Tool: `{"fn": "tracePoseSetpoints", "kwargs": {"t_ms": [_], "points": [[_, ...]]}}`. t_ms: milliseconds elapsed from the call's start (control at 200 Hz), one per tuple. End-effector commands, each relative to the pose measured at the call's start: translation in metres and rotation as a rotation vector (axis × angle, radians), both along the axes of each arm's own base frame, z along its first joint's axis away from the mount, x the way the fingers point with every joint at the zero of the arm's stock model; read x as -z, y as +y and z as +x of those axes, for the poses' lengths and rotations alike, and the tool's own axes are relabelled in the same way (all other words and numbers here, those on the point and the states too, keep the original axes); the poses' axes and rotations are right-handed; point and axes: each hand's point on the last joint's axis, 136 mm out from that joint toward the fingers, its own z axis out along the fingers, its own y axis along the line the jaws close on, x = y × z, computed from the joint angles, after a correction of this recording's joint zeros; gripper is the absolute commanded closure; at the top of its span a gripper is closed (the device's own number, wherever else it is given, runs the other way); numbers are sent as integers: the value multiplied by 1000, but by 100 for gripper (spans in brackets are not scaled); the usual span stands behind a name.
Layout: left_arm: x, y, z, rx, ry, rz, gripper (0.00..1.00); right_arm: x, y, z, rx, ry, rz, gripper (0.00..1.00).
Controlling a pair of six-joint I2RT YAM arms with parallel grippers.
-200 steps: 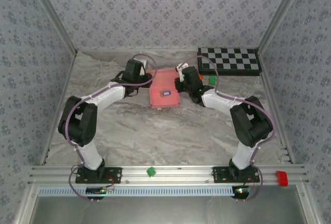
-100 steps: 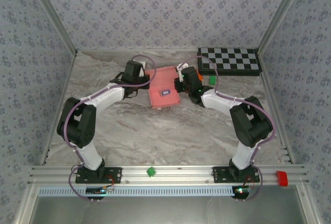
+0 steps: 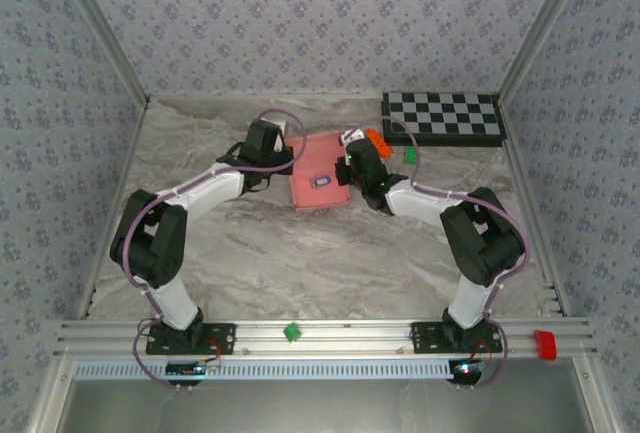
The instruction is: Fold the paper box
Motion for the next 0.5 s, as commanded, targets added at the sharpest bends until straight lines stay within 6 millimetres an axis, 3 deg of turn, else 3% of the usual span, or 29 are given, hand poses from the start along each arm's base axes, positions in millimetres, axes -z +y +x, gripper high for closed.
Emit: {"fn": "tracePoseSetpoints", "kwargs": {"t_ms": [0,495], "points": [[-13,-6,-2,1,-43,-18,89,-17,2,-4,18,-47,42,90],[-9,-12,-13,-38,-46,-15,82,-14,2,-17,33,-74,47,92]]}}
